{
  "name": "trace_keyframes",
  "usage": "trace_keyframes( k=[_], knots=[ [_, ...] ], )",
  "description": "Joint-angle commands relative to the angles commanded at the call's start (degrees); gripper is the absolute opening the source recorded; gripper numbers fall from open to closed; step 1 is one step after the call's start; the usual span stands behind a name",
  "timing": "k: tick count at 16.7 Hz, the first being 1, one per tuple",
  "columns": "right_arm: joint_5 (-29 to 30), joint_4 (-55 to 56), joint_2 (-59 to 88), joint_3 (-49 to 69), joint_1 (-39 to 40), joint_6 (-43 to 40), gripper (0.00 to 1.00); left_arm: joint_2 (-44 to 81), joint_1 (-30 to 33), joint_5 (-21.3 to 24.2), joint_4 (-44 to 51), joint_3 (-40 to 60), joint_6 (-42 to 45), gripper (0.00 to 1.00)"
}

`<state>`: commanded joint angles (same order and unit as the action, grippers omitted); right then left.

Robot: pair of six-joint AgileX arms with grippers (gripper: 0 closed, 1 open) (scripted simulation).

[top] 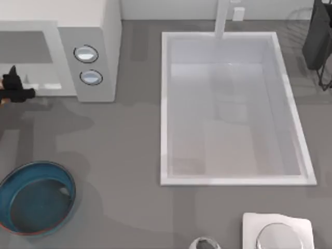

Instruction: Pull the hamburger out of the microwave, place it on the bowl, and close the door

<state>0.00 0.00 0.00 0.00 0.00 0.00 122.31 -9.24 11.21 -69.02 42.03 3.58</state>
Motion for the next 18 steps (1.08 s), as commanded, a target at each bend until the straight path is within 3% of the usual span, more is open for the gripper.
trace_keyframes(
  k=[6, 13, 18],
  knots=[
    [0.0, 0.0, 0.0, 0.0, 0.0, 0.0, 1.00, -13.8, -0.1, -0.1, 14.2, 0.3, 0.1, 0.00],
    [0.0, 0.0, 0.0, 0.0, 0.0, 0.0, 1.00, -14.6, 0.2, -0.4, 15.5, 0.5, -0.4, 0.00],
    [0.0, 0.0, 0.0, 0.0, 0.0, 0.0, 1.00, -15.0, 4.1, -4.5, 26.8, 5.9, -12.0, 0.00]
  ],
)
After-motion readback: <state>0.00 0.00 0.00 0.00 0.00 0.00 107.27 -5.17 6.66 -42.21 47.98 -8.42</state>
